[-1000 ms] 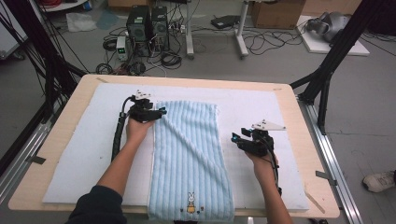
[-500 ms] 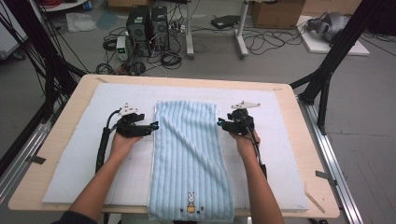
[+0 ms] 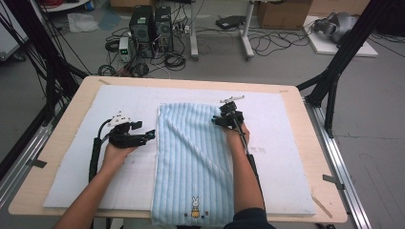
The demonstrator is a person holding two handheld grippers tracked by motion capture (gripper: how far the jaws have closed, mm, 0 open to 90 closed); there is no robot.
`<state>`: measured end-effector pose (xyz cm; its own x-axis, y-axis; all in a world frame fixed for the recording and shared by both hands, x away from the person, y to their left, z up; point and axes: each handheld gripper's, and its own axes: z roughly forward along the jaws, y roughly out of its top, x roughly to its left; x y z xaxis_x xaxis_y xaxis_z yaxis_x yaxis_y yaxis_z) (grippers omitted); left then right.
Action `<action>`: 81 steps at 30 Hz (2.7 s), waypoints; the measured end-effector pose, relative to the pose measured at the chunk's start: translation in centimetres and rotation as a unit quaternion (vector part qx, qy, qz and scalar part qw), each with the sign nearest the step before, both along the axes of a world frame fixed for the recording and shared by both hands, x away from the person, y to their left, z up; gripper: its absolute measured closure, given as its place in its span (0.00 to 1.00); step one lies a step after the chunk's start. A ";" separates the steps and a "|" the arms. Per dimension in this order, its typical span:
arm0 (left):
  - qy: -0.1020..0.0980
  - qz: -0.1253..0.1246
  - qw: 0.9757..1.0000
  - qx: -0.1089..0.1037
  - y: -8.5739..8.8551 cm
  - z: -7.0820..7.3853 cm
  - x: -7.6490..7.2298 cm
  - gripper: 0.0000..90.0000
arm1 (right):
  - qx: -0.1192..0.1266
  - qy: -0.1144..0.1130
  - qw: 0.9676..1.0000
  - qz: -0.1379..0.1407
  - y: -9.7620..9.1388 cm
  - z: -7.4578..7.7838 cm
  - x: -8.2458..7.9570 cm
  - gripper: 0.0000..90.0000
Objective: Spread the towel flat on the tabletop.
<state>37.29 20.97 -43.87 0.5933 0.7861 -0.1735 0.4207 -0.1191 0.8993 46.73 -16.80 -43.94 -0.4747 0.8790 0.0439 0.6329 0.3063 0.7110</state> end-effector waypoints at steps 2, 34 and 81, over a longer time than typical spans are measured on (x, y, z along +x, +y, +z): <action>0.003 0.001 1.000 -0.001 0.1 -0.1 0.0 0.28 | 0.004 0.002 1.000 -0.009 -0.1 -0.4 0.2 0.75; 0.041 0.013 0.999 -0.025 -0.4 0.4 4.2 0.44 | 0.041 -0.055 0.998 0.004 -6.2 2.5 -6.4 0.55; 0.047 0.051 0.996 0.057 -5.3 0.2 7.7 0.43 | 0.048 -0.039 0.998 0.006 -6.4 0.5 -11.0 0.74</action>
